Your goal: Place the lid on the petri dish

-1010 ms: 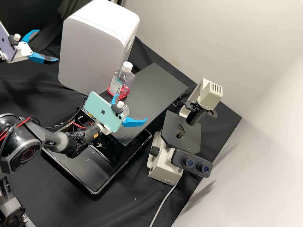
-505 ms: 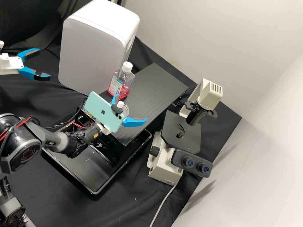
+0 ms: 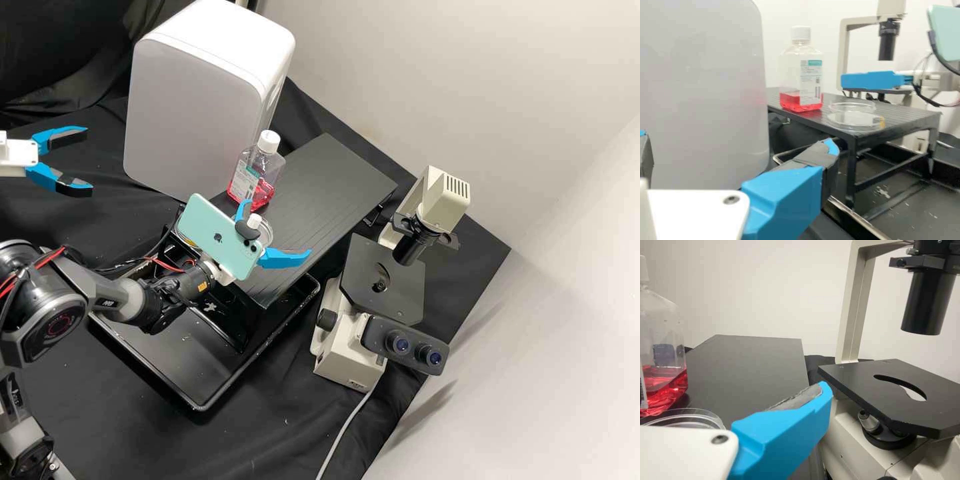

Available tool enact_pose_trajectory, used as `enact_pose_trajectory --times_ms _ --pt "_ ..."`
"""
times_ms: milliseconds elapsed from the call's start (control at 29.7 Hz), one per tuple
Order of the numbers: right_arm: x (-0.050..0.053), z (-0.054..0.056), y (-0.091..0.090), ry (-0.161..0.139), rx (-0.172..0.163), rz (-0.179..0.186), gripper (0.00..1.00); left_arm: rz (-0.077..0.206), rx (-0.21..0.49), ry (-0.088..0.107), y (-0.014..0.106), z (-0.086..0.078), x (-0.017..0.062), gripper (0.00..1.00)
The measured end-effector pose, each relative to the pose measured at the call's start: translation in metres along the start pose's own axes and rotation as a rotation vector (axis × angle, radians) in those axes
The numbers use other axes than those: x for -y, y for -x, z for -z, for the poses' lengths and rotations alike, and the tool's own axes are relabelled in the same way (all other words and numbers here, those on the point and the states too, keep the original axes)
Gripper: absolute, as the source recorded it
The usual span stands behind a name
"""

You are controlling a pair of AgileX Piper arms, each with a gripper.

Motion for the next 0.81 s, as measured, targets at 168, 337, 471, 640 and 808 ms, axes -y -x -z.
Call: enact_pose_trajectory --times_ms 168,337,471,640,808 --pt "0.000 0.000 0.000 0.000 0.000 0.000 1.00 0.027 0.044 0.003 0.002 -0.010 0.0057 1.00" --pt "0.000 0.000 0.000 0.000 0.000 0.000 1.00 0.042 0.080 -0.022 0.003 -0.018 0.0099 1.00" --pt "0.000 0.000 0.000 0.000 0.000 0.000 1.00 0.058 0.050 -0.058 0.000 -0.019 0.0163 1.00" --pt "0.000 0.000 0.000 0.000 0.000 0.000 1.00 0.081 -0.021 -0.072 -0.004 -0.016 0.0245 1.00" --pt "0.000 0.000 0.000 0.000 0.000 0.000 1.00 0.092 -0.028 -0.070 -0.004 -0.017 0.0273 1.00"
